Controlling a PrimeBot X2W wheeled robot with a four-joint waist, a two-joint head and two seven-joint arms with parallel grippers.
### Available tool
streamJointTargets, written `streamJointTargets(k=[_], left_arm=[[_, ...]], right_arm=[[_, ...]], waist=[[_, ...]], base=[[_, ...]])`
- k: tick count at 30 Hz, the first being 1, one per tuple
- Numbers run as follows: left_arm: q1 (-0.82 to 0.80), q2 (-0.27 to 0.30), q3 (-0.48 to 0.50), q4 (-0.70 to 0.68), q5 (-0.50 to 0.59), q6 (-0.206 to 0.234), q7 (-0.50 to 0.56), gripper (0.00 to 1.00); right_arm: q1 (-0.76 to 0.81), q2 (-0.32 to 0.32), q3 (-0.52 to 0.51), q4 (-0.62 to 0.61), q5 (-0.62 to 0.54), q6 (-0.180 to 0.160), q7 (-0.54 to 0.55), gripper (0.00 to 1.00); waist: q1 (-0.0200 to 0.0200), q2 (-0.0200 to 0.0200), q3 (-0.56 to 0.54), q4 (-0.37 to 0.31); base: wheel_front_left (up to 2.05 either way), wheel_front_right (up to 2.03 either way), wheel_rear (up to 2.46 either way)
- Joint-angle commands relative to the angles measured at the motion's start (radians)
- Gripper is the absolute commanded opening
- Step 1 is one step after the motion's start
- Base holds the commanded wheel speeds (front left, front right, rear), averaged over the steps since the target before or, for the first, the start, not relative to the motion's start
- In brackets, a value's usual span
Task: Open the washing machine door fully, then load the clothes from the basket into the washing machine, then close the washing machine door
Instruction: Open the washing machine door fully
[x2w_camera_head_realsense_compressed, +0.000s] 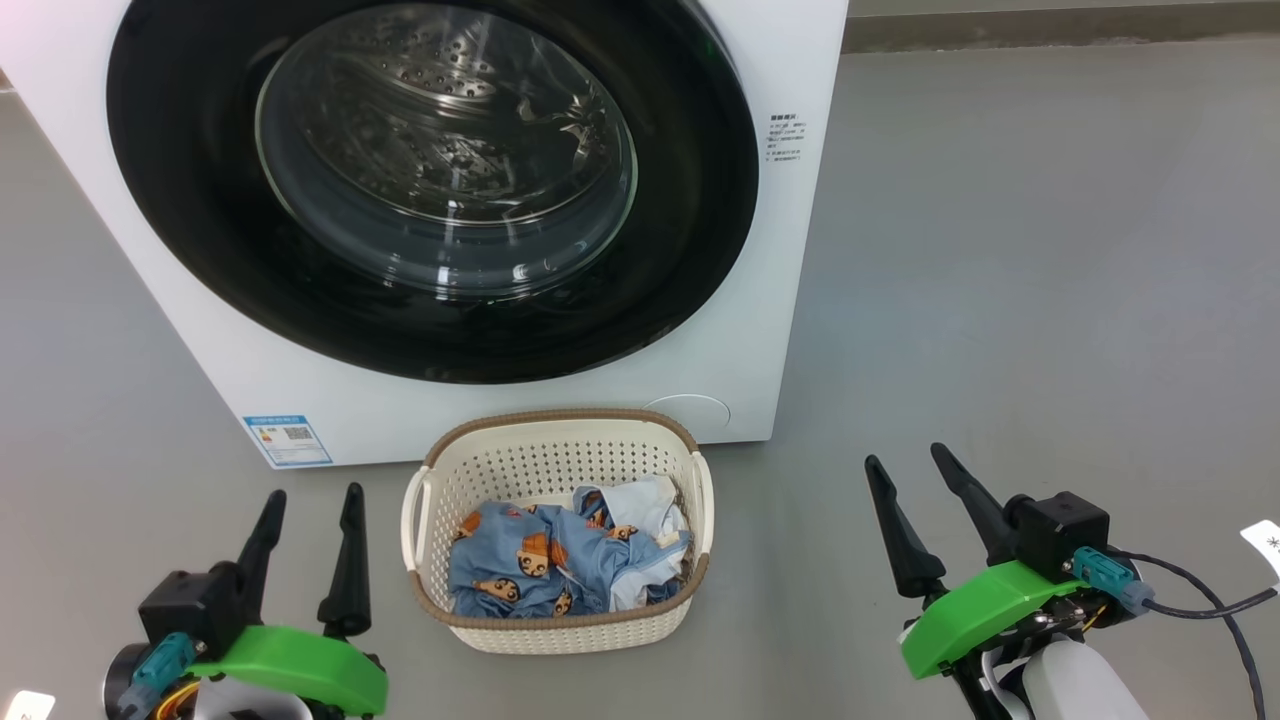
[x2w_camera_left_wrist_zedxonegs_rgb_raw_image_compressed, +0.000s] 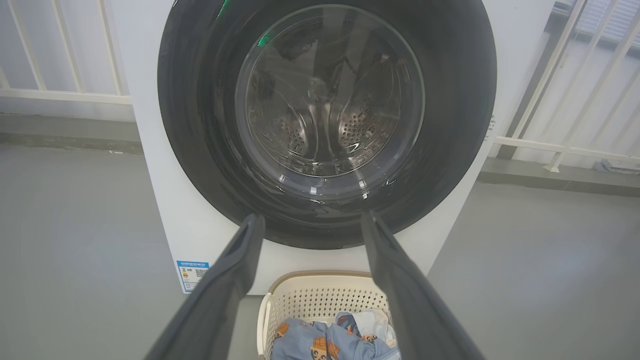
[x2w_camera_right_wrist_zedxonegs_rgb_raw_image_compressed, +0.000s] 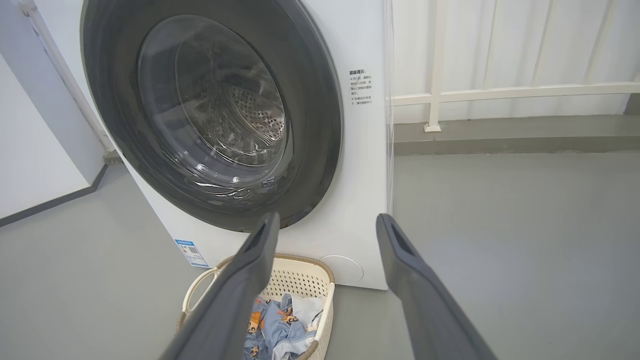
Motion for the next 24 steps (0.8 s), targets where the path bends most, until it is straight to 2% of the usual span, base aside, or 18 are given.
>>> streamJointTargets(k=[1, 24], left_arm=[[-0.037, 0.024, 0.029, -0.019, -0.002, -0.003, -0.006, 1.0], [-0.032, 0.019, 0.033, -0.018, 0.001, -0.003, -0.006, 1.0]], right_arm=[[-0.033, 0.005, 0.026, -0.02, 0.004, 0.002, -0.012, 1.0], [-0.034, 0.005, 0.025, -0.012, 0.005, 0.002, -0.012, 1.0]], waist=[[0.0, 0.0, 0.0, 0.0], [0.0, 0.0, 0.0, 0.0]], base=[[0.0, 0.0, 0.0], [0.0, 0.0, 0.0]])
